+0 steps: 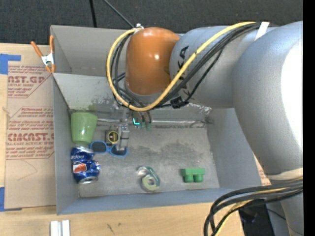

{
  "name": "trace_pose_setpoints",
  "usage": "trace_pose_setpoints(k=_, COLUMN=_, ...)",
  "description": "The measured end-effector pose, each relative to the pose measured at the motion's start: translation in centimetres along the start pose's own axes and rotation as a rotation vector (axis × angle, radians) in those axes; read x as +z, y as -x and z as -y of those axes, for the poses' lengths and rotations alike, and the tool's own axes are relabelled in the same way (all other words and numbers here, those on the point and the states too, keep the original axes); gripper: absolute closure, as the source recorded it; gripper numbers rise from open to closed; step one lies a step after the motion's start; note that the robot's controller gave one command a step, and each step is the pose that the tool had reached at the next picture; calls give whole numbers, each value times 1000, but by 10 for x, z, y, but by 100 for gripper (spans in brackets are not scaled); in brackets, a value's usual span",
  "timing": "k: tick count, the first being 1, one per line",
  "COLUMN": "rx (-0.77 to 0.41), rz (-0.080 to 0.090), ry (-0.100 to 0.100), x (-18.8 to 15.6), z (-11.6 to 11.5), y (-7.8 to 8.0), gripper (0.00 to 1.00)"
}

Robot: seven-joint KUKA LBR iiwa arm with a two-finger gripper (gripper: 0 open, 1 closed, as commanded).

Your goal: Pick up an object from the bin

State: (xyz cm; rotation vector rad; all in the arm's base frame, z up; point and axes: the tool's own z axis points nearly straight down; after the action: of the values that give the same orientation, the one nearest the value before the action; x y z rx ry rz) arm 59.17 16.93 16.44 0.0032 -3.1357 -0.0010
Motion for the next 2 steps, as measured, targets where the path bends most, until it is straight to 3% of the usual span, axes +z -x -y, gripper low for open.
trace_pose_setpoints(k=1, rx=-234, rz=4, ry=-1, x=96, z=20, y=0, gripper=0)
trace_pose_setpoints(k=2, rx=-234, rz=8, ry=1, x=93, z=19, y=1, gripper=100)
